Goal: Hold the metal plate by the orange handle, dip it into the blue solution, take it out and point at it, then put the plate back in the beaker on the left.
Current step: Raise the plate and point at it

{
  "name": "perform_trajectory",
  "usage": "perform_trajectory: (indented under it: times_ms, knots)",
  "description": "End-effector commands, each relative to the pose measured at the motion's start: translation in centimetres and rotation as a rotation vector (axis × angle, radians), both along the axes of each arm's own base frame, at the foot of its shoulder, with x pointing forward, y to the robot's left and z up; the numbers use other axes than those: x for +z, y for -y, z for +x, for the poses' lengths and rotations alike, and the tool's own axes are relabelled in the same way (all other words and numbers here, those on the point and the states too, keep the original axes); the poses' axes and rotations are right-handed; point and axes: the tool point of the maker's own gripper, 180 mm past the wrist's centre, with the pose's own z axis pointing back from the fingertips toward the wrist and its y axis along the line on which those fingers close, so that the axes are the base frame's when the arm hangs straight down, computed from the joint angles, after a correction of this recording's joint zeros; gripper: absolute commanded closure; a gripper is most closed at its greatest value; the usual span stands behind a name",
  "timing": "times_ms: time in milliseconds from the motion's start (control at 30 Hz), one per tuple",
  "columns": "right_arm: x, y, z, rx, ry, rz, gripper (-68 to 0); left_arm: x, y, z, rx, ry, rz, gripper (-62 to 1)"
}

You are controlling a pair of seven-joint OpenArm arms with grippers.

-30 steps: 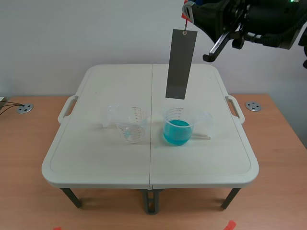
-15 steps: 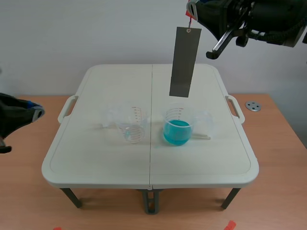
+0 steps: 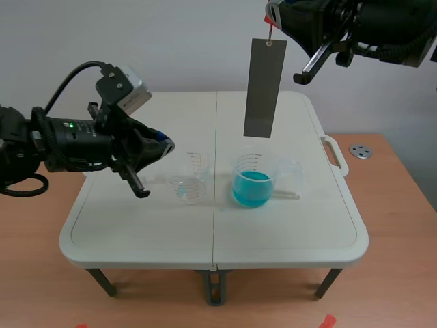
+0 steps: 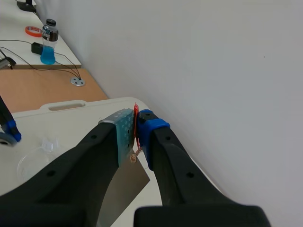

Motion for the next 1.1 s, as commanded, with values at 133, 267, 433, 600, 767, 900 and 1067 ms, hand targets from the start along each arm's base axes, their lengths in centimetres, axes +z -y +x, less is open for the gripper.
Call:
perform_trajectory:
  times_ms: [133,267,433,600,767,900,1067]
  knots:
    - [1.6,0.2,-0.2,0.005,0.043,0.018,-1.3,0.5,3.3,1.0,-0.032,0.024,-0.026,-1.6]
    - [1.6,0.2,-0.2,0.005,0.043,0.018,-1.3,0.3,5.3,1.1,-0.056,0.018,-0.037,-1.6]
    - [1.6,0.2,-0.2,0.005,0.043,0.018,-1.3,0.7,7.2,1.7,-0.076,0.029,-0.044,-1.6]
    - [1.6,0.1,-0.2,0.006,0.043,0.02,-1.3,1.5,8.4,2.4,-0.077,0.054,-0.056,-1.6]
    - [1.7,0.1,-0.2,0.006,0.043,0.02,-1.3,1.8,8.7,2.4,-0.084,0.064,-0.066,-1.6]
    - [1.7,0.1,-0.2,0.006,0.043,0.02,-1.3,1.9,8.8,2.4,-0.085,0.068,-0.072,-1.6]
    - [1.7,0.1,-0.2,0.006,0.043,0.02,-1.3,1.7,8.6,2.4,-0.087,0.072,-0.053,-1.6]
